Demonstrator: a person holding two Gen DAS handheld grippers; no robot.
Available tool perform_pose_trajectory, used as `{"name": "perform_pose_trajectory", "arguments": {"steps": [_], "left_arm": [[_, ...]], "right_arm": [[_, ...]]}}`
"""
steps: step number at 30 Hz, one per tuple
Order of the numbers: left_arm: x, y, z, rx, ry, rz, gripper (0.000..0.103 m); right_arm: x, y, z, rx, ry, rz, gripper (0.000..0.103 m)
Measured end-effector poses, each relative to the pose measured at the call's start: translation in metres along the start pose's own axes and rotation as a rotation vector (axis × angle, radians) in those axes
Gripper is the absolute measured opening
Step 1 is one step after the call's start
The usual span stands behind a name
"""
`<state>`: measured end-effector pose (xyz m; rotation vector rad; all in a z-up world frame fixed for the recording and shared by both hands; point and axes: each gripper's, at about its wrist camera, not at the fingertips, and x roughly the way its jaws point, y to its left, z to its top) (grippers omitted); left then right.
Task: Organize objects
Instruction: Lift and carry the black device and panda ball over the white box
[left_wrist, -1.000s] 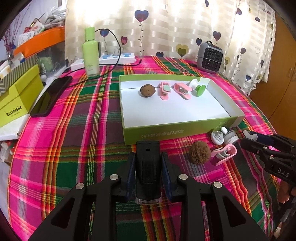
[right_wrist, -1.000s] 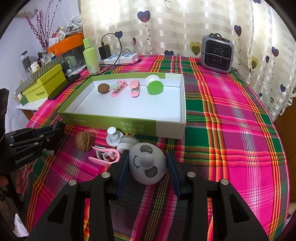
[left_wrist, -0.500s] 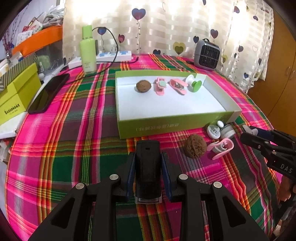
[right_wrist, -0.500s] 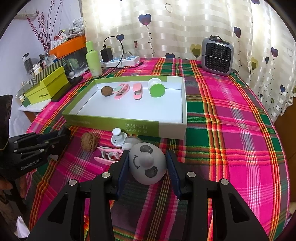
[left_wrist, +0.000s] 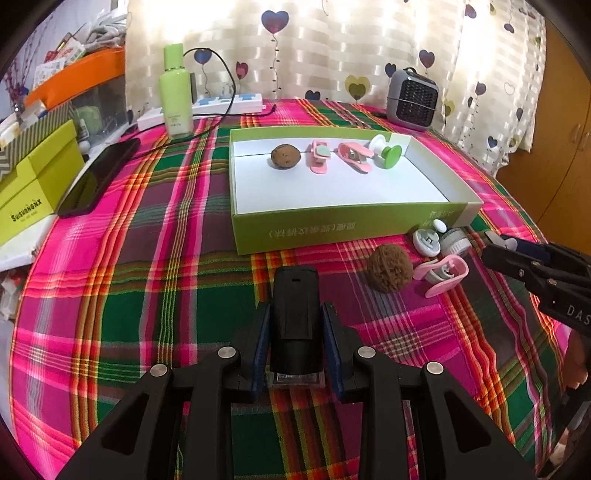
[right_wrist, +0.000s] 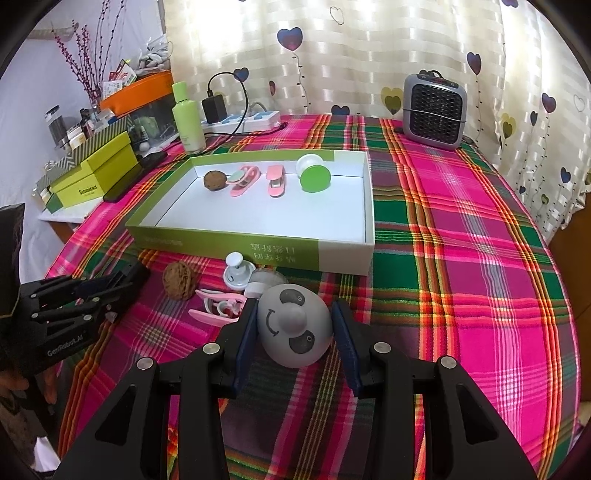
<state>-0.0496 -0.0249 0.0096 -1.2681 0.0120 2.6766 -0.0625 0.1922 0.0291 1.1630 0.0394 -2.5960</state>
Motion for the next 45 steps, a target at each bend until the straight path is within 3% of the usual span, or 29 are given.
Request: {"name": "perform_pose_trajectory", "arguments": {"steps": [22,34,45], "left_arm": [[-0.023,-0.008,0.016,0.017,-0.049,-0.022,0.025],[-0.025,-0.007,0.047,0.023,-0.086,-0.033,0.025],[-0.001,0.006,0.080,-0.005,-0.078,-0.040,0.025]], "right_arm": [[-0.012,0.004,0.012,-0.008,-0.035,0.011,0.041],[-0.010,0.013,0.044,-0.041,-0.064,0.042,0.041],[0.025,0.020,0.077,-0.066,-0.041,0.065,0.041]]}}
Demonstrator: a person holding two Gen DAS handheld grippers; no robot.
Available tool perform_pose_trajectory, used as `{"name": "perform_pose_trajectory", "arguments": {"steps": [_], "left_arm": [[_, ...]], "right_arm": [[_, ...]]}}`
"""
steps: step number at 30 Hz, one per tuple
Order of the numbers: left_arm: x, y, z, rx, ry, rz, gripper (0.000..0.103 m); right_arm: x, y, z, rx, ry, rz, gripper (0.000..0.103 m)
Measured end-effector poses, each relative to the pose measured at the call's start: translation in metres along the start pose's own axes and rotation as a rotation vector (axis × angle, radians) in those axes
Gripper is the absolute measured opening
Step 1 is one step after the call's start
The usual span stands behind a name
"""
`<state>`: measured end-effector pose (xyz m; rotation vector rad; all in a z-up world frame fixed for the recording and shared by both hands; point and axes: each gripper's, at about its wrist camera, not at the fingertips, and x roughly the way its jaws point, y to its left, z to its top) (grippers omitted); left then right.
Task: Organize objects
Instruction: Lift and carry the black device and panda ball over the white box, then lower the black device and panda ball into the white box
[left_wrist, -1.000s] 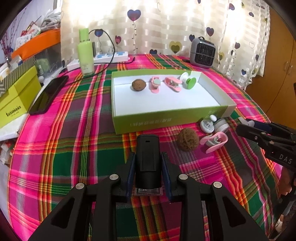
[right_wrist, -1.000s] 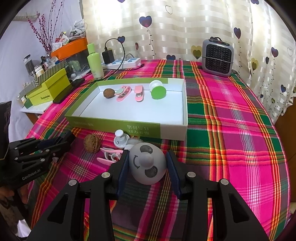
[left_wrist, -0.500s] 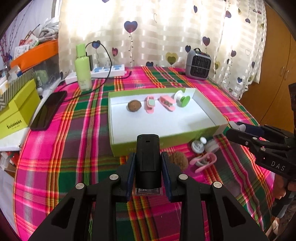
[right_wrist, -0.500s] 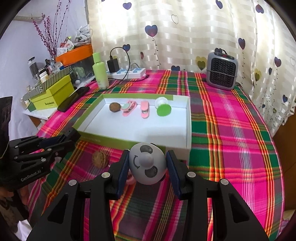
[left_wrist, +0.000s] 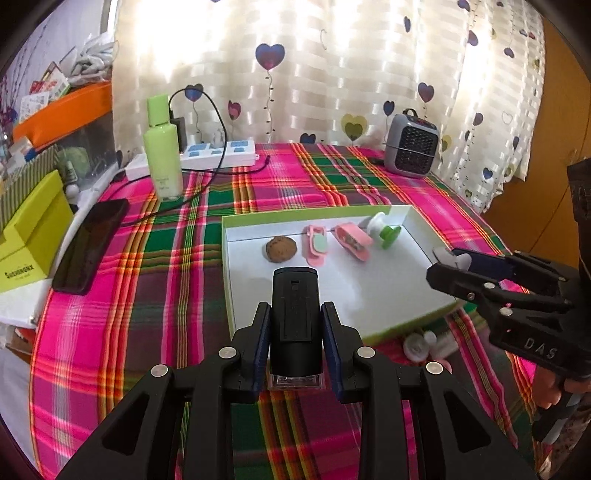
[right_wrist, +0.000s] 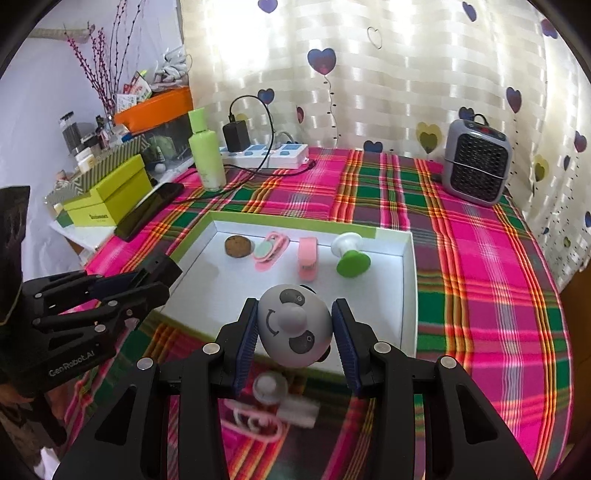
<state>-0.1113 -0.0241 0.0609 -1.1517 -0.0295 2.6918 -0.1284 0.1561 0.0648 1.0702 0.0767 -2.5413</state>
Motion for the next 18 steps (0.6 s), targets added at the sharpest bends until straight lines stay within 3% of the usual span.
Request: {"name": "perform_pose_trajectory", "arguments": {"steps": [18], "left_arm": [[0.054,0.006,0.016,-0.009,0.066,0.005,0.025]], "right_arm": [[0.063,0.002,0.022,-0.028,0.098,0.036,0.041]]}}
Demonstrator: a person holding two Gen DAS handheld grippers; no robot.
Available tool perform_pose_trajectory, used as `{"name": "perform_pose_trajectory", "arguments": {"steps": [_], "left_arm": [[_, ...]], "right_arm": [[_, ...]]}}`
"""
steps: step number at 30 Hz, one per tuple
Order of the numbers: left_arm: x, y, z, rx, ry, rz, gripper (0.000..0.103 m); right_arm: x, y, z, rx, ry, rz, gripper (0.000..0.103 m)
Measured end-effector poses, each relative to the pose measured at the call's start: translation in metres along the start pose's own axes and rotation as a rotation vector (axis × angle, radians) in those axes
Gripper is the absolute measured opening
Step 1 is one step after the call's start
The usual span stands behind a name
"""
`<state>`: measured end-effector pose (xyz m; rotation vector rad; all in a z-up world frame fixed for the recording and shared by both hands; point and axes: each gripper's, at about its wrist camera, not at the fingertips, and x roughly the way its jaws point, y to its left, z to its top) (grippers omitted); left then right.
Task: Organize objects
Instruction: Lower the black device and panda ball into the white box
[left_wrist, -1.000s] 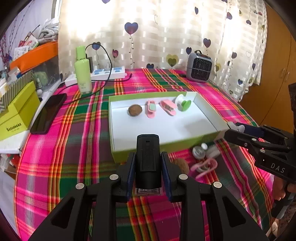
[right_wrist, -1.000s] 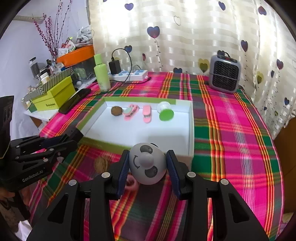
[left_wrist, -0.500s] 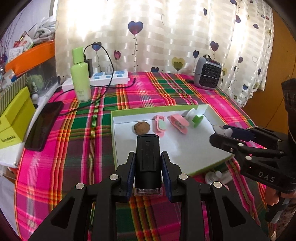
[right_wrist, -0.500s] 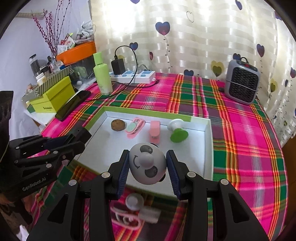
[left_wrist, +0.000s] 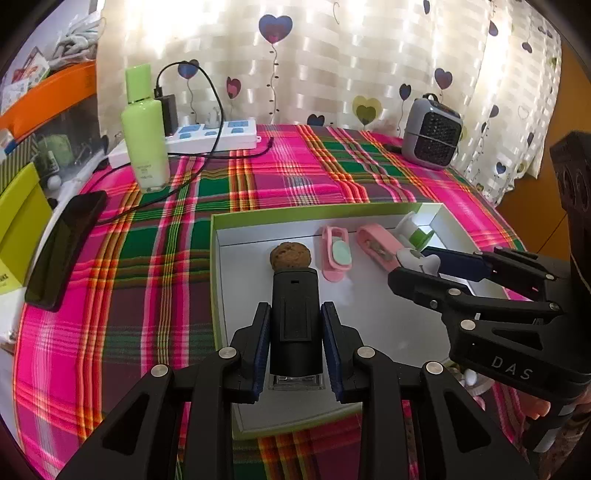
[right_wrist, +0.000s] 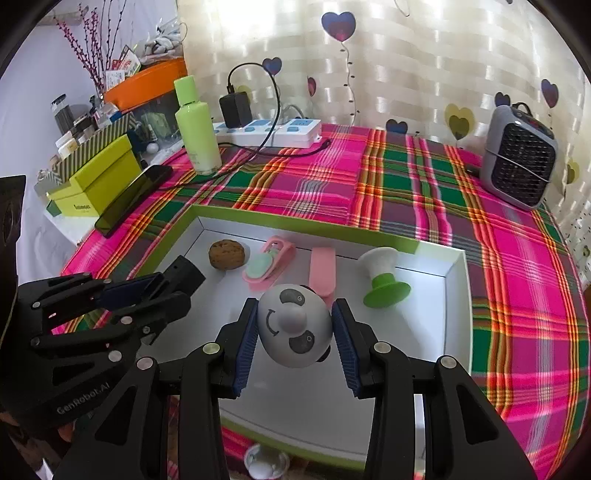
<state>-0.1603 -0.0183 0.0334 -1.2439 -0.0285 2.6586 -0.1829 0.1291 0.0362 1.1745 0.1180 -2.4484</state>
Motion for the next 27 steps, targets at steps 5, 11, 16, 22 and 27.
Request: {"name": "perform_pose_trajectory", "arguments": {"steps": [5,11,16,22,27], "left_arm": [[0.009,0.001,0.002,0.002,0.015,0.007,0.025],[0.014,0.001,0.006,0.011,0.017,0.010,0.025],[0.018,-0.001,0.006,0.022,0.022,0.014,0.025],[0.021,-0.002,0.009,0.030,0.019,0.027,0.025],[0.023,-0.003,0.009,0.041,0.020,0.040,0.025]], "right_arm": [[0.012,-0.002,0.002,-0.004,0.038,0.025,0.041],[0.021,-0.002,0.004,-0.008,0.055,0.033,0.041],[0.026,-0.001,0.006,-0.018,0.061,0.019,0.041],[0.030,-0.002,0.007,-0.026,0.063,0.007,0.041],[0.031,-0.001,0.009,-0.031,0.057,0.005,0.041]]}}
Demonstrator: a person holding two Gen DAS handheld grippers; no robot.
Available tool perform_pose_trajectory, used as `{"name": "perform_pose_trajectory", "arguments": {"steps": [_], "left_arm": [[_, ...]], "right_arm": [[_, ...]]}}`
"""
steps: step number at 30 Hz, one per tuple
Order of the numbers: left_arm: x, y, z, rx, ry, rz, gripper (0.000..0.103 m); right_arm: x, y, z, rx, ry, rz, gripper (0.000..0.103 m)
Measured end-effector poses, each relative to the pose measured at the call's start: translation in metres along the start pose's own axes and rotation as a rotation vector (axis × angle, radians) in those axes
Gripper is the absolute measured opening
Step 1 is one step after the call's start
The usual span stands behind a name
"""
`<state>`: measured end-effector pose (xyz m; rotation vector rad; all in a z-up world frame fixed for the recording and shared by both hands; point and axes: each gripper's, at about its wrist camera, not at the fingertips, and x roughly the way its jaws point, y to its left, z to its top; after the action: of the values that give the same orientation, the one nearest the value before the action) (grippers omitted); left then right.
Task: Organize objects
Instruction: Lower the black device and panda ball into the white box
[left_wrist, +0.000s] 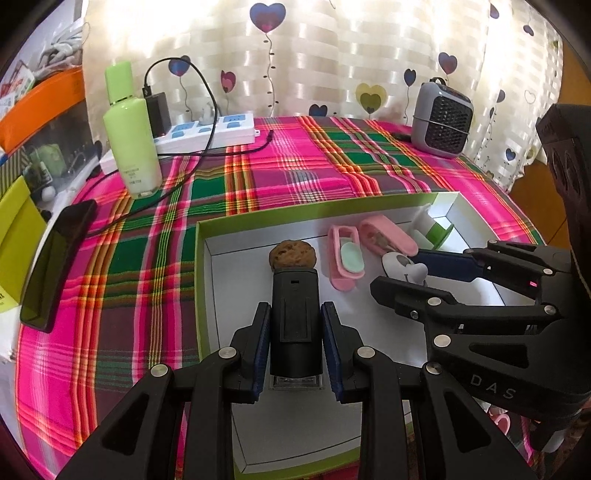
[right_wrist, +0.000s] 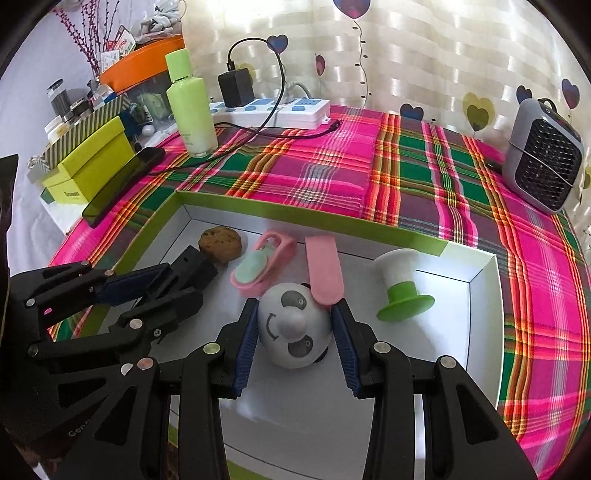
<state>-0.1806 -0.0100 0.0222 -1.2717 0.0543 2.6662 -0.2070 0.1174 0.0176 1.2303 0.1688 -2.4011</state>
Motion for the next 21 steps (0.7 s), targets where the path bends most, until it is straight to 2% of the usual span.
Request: {"name": "perform_pose_trajectory", "arguments": {"steps": [21], "left_arm": [[-0.0002,-0.0014,0.0005,-0.002,0.004,0.015,0.025]], "right_arm": [[-0.0005,-0.0022,-0.0026,0.016,-0.009,0.008,0.041]]}}
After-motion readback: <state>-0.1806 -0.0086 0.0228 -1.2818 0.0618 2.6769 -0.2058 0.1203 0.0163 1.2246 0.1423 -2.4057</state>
